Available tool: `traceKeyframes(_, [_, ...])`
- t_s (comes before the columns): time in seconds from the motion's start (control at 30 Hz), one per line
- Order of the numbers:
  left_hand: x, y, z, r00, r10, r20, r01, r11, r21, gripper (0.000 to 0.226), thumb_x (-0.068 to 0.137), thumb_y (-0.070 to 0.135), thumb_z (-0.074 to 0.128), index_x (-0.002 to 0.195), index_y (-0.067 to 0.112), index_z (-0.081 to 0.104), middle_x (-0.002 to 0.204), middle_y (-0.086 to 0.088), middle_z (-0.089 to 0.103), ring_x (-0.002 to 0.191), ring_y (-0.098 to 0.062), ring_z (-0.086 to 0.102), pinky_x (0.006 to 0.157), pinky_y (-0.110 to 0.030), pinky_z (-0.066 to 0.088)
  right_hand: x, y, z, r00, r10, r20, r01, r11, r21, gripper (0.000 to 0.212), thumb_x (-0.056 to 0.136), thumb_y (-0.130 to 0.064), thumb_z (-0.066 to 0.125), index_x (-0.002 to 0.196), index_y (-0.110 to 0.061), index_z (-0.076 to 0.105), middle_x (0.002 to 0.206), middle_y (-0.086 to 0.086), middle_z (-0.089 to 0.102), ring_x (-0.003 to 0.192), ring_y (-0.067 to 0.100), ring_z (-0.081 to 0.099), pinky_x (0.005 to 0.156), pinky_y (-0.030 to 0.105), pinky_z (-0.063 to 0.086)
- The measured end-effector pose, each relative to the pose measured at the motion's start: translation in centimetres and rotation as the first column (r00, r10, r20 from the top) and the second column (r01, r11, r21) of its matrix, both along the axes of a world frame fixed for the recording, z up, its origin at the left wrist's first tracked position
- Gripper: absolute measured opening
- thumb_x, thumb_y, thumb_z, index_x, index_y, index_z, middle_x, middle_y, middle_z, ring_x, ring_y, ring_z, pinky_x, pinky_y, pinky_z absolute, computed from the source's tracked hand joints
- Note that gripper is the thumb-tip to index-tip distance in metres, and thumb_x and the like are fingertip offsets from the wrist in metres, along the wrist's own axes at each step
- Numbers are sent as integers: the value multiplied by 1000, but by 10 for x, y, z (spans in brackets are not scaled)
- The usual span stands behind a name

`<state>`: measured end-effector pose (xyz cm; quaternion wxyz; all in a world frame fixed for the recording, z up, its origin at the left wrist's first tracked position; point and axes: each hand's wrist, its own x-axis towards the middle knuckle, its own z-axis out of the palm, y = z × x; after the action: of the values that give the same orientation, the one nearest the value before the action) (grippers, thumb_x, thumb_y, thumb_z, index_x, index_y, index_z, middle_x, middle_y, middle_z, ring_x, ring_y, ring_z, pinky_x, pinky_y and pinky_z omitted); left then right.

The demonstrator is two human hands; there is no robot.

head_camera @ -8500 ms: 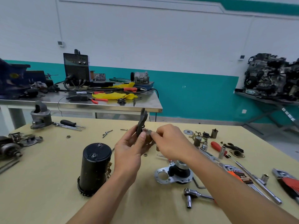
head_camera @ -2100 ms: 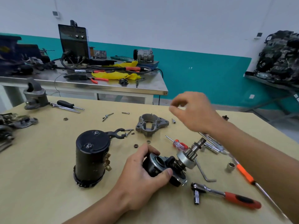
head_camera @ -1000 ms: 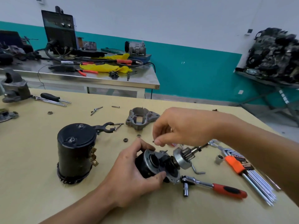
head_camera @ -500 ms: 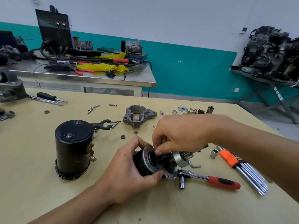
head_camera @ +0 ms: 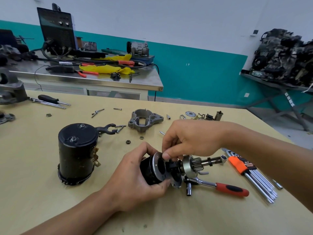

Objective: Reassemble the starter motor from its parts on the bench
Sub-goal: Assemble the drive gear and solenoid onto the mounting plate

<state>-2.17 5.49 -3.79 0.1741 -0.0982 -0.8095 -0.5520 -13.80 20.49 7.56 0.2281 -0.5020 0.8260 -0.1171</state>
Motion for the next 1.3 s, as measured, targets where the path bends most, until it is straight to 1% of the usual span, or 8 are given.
traceKeyframes(0.27, [0,-2,2,1000,6,-12,-6,1000,-25,44,65,24,86,97,21,55,83,5,70,67,-10,66,60,-26,54,-11,2,-15,998,-11,65,20,990,-140,9,90,-31,72,92,-21,72,78,-11,69,73,6,62,70,21,50])
traceKeyframes(0.4, [0,-4,4,999,42,-17,-43,999,-28,46,65,24,89,96,20,56,85,6,71,68,-10,66,61,-24,54,-15,2,-21,992,16,124,6,985,-171,7,90,-29,71,91,-35,74,83,-15,71,78,4,64,76,24,51])
traceKeyframes(0.5, [2,-6,7,997,72,-10,-72,997,-39,48,61,30,93,95,21,61,87,3,73,74,-18,70,67,-35,59,-18,4,-23,987,18,163,14,981,-194,10,91,-24,70,95,-31,76,87,-8,77,81,14,69,77,27,55])
traceKeyframes(0.63, [1,-8,12,996,84,6,-84,996,-22,52,57,26,99,96,20,66,88,-2,74,80,-26,70,74,-45,57,-23,6,-28,984,-6,177,43,978,-204,18,91,-27,69,105,-19,78,95,-9,78,89,5,71,83,19,52])
traceKeyframes(0.73, [2,-11,14,998,63,21,-63,998,-2,54,55,30,99,97,20,67,89,-2,76,81,-24,72,76,-43,58,-24,7,-29,981,-15,194,58,974,-219,20,91,-25,70,106,-14,78,97,-6,78,91,6,72,84,19,52])
traceKeyframes(0.9, [1,-14,14,998,16,67,-20,998,60,57,52,32,99,97,17,68,88,-2,77,77,-13,72,72,-26,59,-24,6,-31,981,-7,194,54,969,-239,20,91,-26,70,105,-15,78,95,-7,78,89,8,73,84,21,56])
traceKeyframes(1.17, [0,-19,12,998,-22,61,20,999,36,61,50,46,94,96,18,65,91,-6,71,83,-27,67,73,-36,57,-26,6,-34,977,2,214,56,963,-263,18,90,-26,72,102,-15,79,92,-8,78,87,7,73,78,16,53])
traceKeyframes(1.3, [0,-16,9,999,-2,40,2,1000,-2,61,52,54,94,95,27,61,87,-3,73,79,-28,68,71,-45,58,-25,4,-35,980,-13,200,65,964,-258,18,89,-27,73,102,-15,79,92,-8,78,87,9,73,82,22,56])
